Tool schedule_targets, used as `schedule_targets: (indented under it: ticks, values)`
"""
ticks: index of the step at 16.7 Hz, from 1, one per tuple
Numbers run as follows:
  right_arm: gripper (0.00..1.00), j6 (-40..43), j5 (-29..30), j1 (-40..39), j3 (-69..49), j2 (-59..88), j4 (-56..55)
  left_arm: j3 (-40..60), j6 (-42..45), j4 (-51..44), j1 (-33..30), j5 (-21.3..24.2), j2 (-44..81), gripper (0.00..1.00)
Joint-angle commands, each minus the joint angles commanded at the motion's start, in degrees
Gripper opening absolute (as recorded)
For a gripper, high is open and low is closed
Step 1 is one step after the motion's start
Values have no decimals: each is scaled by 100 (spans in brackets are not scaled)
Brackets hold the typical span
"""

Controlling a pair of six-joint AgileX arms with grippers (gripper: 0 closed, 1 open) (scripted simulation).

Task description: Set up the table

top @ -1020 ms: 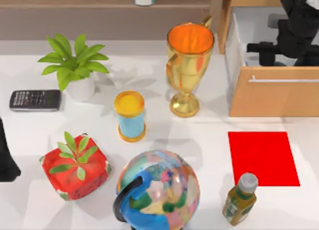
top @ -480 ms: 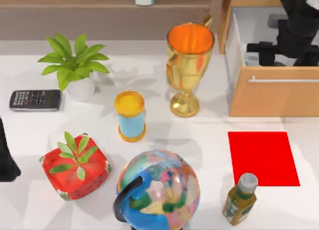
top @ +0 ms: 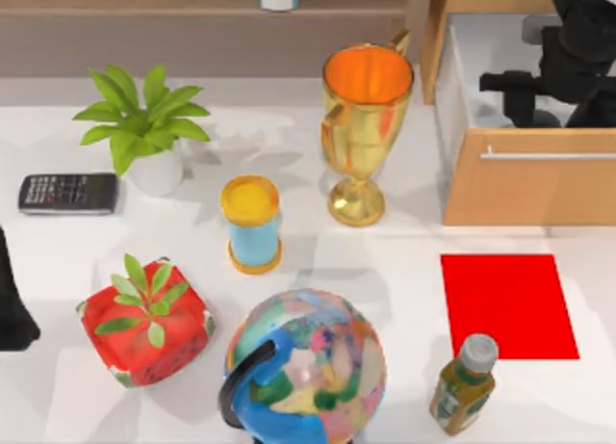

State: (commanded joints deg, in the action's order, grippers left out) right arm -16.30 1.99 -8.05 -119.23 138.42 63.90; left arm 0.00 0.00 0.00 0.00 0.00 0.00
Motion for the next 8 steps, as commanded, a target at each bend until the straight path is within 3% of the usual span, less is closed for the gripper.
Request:
schedule_targets:
  ticks: [8]
  values:
    - [0,-150,126,-212,580,-1505,-88,0,0,0,0,0,0,100]
